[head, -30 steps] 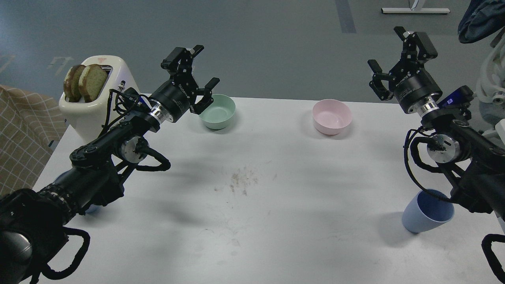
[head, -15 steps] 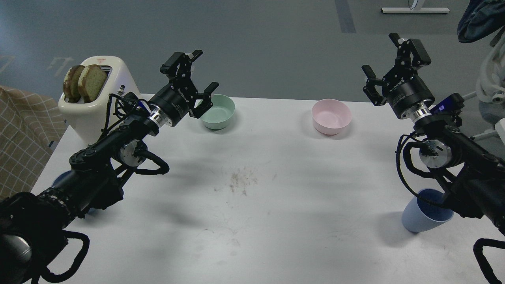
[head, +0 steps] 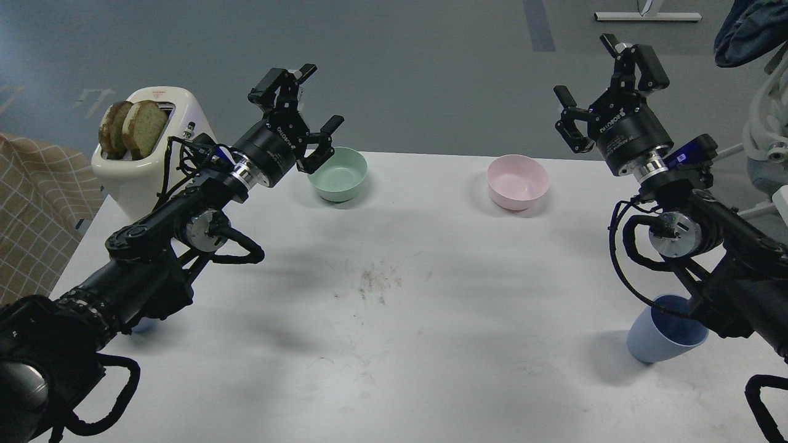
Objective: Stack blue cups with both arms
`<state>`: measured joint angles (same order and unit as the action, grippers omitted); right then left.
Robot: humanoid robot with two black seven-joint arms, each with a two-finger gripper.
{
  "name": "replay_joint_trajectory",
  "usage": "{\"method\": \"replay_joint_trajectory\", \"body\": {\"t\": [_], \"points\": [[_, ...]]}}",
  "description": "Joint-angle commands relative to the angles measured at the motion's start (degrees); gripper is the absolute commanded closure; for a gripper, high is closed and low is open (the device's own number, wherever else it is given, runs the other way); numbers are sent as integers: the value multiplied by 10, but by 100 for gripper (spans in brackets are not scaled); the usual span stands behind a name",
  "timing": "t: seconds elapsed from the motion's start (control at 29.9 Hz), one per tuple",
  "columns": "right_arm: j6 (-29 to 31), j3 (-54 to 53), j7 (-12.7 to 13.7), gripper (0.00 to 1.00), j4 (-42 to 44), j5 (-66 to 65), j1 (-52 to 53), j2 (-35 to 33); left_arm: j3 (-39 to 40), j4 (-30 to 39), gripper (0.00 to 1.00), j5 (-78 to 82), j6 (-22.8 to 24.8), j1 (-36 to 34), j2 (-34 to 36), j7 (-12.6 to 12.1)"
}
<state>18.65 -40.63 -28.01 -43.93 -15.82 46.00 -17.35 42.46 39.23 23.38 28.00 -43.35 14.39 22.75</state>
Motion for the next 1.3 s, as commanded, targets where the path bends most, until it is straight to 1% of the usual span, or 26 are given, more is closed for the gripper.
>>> {"method": "replay_joint_trajectory", "body": {"t": [0.0,1.27], "points": [[-7,-1,0,0,-11,0,0,-9,11,5,2,0,0,0,-1,-2],[-16,-15,0,0,-19,0,1,-11,11,12,2,0,0,0,-3,-6]]}}
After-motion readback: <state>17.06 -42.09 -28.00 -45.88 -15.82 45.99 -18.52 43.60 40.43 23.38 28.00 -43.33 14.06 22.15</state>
